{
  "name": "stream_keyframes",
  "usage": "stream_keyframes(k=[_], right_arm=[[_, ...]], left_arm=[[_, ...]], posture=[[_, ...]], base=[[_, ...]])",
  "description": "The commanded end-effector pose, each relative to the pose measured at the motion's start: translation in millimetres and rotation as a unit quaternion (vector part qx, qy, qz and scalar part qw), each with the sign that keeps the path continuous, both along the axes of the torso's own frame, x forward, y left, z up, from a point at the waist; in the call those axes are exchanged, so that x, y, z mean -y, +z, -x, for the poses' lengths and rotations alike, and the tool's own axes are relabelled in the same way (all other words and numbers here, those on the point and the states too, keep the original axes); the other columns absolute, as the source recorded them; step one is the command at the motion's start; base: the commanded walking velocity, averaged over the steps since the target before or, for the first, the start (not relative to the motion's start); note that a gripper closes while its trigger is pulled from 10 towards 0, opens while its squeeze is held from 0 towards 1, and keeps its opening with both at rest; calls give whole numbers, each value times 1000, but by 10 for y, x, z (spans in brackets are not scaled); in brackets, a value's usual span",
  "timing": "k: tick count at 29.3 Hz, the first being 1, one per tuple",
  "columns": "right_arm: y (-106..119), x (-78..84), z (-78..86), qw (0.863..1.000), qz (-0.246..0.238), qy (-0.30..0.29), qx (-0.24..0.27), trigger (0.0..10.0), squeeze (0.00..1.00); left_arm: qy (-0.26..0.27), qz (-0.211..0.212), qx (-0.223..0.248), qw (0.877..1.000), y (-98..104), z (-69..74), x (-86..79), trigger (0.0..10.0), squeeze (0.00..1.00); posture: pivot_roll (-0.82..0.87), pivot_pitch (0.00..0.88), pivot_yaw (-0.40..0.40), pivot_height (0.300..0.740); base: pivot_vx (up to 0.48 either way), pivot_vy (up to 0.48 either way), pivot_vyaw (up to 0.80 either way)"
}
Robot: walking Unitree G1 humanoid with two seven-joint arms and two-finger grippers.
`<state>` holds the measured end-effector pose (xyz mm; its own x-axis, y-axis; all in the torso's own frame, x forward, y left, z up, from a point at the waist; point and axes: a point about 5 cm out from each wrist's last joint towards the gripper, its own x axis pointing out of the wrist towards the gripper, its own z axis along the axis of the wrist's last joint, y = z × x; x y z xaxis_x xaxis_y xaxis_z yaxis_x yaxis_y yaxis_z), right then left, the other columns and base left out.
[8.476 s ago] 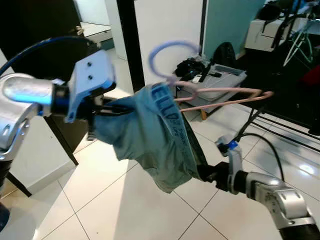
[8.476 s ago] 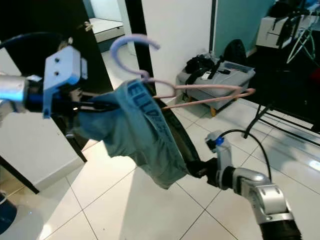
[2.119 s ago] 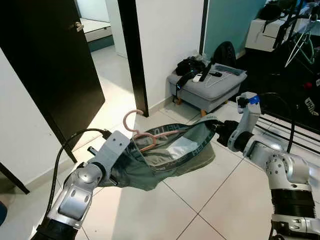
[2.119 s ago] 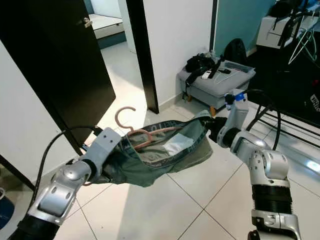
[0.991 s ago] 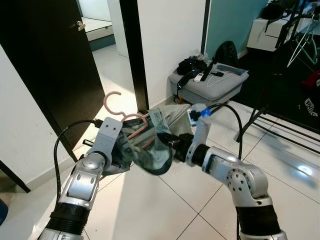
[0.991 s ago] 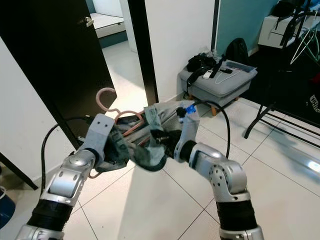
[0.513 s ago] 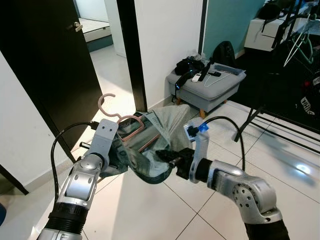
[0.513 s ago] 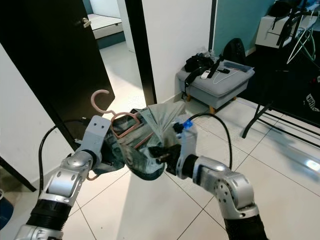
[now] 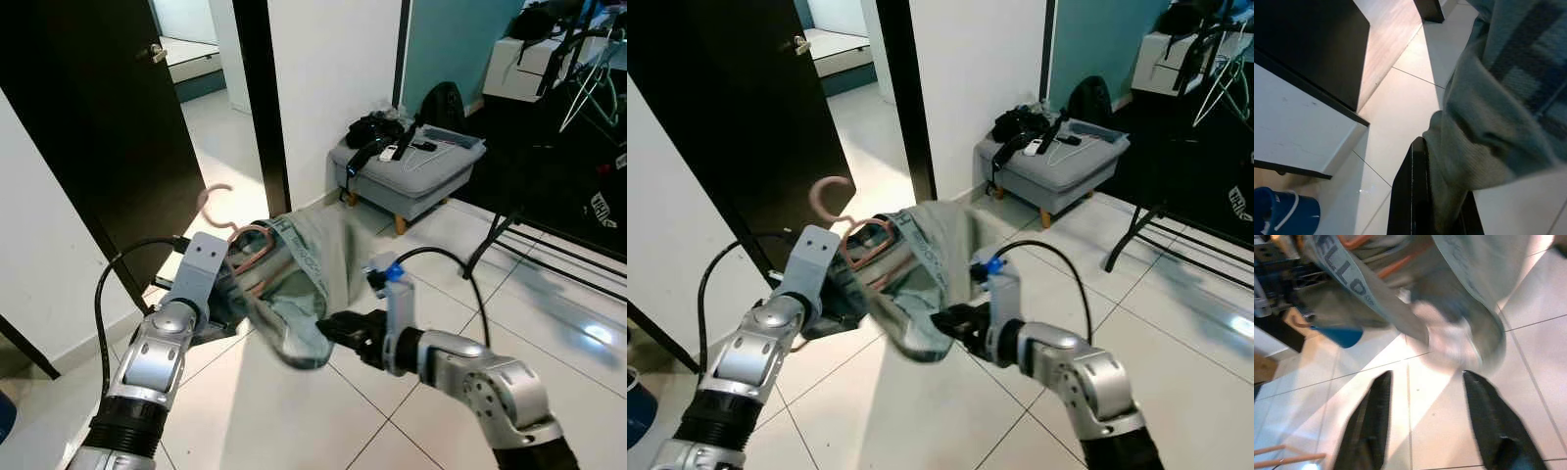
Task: Hang hanger
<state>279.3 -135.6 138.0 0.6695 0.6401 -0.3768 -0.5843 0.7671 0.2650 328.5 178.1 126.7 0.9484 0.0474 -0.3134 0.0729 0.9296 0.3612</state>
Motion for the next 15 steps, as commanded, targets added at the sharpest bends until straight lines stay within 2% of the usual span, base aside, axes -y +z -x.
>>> stream_keyframes(k=[1,2,3,5,6,7,8,9,12,14,15], right_arm=[[-9,20,-15,1000,1,-7,3,10000,1000],[-9,20,-15,1000,1,-7,3,10000,1000],[-1,112,-21,1000,4,-16,6,10000,1000],[-1,112,-21,1000,4,-16,6,10000,1000],[36,214,-28,1000,-1,-24,18,10000,1000],[36,214,-28,1000,-1,-24,18,10000,1000],[104,280,-15,999,-16,-17,41,10000,1000],[176,336,-8,997,-39,-13,64,10000,1000],[240,387,-1,994,-58,-11,88,10000,1000],[276,530,-9,989,-90,-49,110,10000,1000],[276,530,-9,989,-90,-49,110,10000,1000]], left_arm=[[9,-19,3,1000,-3,10,-92,10000,0],[9,-19,3,1000,-3,10,-92,10000,0],[13,-27,10,1000,4,17,-129,10000,0],[13,-27,10,1000,4,17,-129,10000,0],[20,-35,19,999,11,30,-186,10000,0],[20,-35,19,999,11,30,-186,10000,0],[29,-34,25,999,1,50,-240,10000,0],[38,-23,32,998,-11,68,-284,10000,0],[42,-12,45,998,-19,87,-319,10000,0],[41,22,68,997,-57,156,-363,10000,0],[41,22,68,997,-57,156,-363,10000,0]], posture=[[-100,0,93,731],[-100,0,93,731],[-96,0,88,731],[-96,0,88,731],[-96,0,86,731],[-96,0,86,731],[-96,0,86,731],[-102,0,87,731],[-102,0,83,731],[-100,0,81,731],[-100,0,81,731]], base=[[0,0,0],[0,0,0],[0,0,0],[0,0,0],[0,0,0],[0,0,0],[0,0,0],[0,0,0],[0,0,0],[0,0,0],[0,0,0]])
